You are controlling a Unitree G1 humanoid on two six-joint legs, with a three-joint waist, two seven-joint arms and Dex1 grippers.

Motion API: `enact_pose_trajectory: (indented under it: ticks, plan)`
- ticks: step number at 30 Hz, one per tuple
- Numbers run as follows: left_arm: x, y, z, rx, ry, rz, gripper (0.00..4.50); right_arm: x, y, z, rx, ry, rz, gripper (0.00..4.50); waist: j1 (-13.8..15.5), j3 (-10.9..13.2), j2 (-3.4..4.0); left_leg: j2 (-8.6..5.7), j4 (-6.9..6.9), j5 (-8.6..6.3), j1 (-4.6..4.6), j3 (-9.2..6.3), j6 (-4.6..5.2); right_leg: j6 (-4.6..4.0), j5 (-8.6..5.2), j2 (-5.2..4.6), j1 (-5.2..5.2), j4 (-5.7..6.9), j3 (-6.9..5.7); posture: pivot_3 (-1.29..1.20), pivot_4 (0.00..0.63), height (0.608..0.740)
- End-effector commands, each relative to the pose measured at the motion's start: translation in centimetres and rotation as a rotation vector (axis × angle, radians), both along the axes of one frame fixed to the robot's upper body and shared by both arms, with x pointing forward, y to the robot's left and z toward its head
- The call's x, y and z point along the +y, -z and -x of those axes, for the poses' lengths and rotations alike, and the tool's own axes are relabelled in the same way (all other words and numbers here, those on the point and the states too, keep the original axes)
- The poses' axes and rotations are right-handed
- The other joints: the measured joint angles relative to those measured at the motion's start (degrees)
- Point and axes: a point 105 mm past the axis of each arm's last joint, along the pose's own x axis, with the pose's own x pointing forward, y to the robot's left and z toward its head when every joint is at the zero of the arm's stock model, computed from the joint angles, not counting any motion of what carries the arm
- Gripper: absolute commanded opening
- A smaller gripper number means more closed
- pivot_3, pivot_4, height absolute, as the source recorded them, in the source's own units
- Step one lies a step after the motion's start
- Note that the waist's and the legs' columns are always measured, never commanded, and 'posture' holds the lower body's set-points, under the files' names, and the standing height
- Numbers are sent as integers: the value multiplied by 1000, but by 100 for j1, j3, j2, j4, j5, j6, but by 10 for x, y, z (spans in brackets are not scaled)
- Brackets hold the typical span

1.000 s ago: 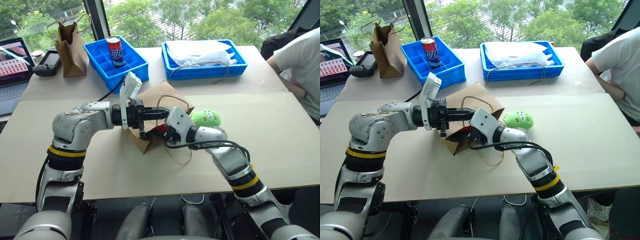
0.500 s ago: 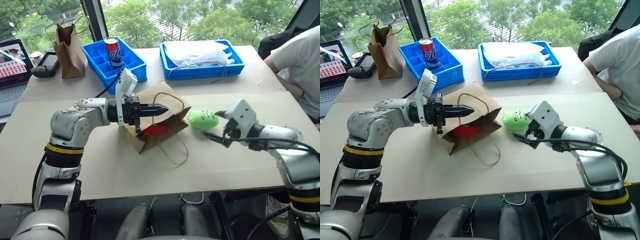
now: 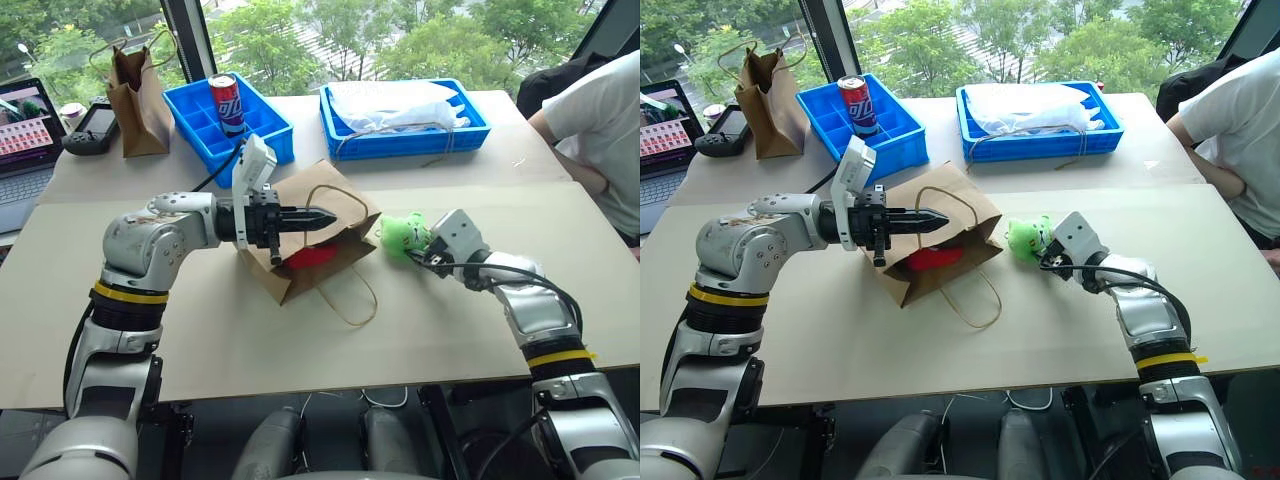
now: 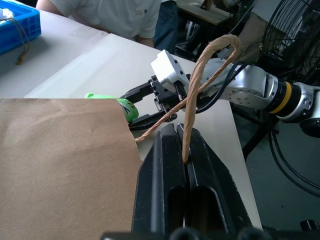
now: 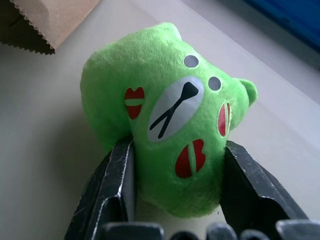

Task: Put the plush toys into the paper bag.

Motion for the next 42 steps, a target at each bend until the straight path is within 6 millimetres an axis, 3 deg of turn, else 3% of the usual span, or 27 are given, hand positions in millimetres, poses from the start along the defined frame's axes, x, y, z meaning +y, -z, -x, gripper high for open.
enact_pose_trajectory:
  ticks: [1, 4, 6, 9, 13, 16, 20, 25, 31, 33, 37, 42]
  plan:
    - [-2, -13, -3, -41, -16, 29, 0, -13, -45, 14, -108, -28, 19, 791, 10, 1, 1, 0, 0, 0, -1, 0, 0, 0, 0, 0, -1, 0, 0, 0, 150, 740]
    - [-4, -16, -4, -33, -12, 49, 0, -19, -64, 36, -91, -81, 61, 12, 31, 2, 3, -2, 1, -1, -6, 0, 2, 0, 0, -1, -4, -2, 0, 0, 150, 740]
    - [-5, -16, -4, -26, 2, 59, 0, -17, -69, 51, -51, -133, 79, 12, 35, 2, 3, 0, 1, -3, -6, 0, 5, 1, 0, 1, -1, -5, -2, 0, 150, 740]
    - [-9, -14, -4, -15, 21, 69, 0, 5, -66, 82, 56, -292, 95, 12, 30, 2, 2, 5, -1, -5, -2, -1, 7, 2, -1, 2, 2, -6, -5, 0, 150, 740]
    - [-12, -17, -5, -18, 30, 77, 0, 37, -58, 96, 107, -390, 61, 12, -14, 2, 2, 8, 1, -5, -1, 1, 8, 3, -2, 3, 4, -7, -2, 0, 150, 740]
    - [-13, -19, -3, -15, 43, 81, 0, 74, -51, 90, 75, -429, 9, 12, -28, 2, 2, 11, 2, -4, 2, 1, 6, 2, -1, 2, 7, -5, -3, 0, 150, 740]
    - [-11, -16, 3, 1, 66, 72, 0, 101, -45, 72, 54, -433, -8, 12, -3, 2, 2, 9, 3, -2, -3, -1, 3, 1, -1, 2, -1, -2, -4, 0, 150, 740]
    - [-11, -19, 6, 1, 79, 68, 0, 127, -43, 38, -14, -422, -4, 12, 10, 2, 2, -1, 5, -2, -4, -1, 3, 0, 0, -2, -4, -2, -4, 0, 150, 740]
    - [-11, -20, 7, 2, 72, 71, 0, 149, -55, 2, -147, -331, -108, 12, -19, 2, 2, 0, 2, 18, -6, -1, -30, -1, 1, 0, -14, 4, -1, 0, 150, 740]
    - [-12, -20, 7, 1, 69, 72, 0, 158, -52, -1, -139, -340, -136, 941, -26, 1, 2, 1, 1, 19, -5, -2, -33, -2, 1, 1, -16, 6, -1, 0, 150, 740]
    - [-10, -21, 5, -3, 58, 74, 0, 163, -47, 6, -97, -373, -184, 2154, -20, 1, 2, 0, -1, 22, -7, -2, -37, -2, 2, 2, -17, 6, -1, 0, 150, 740]
    - [-8, -21, 2, -7, 45, 77, 0, 139, -43, 22, -35, -346, -205, 3881, -13, 1, 2, -1, -1, 20, -8, -4, -35, -2, 2, 2, -18, 6, -2, 0, 150, 740]
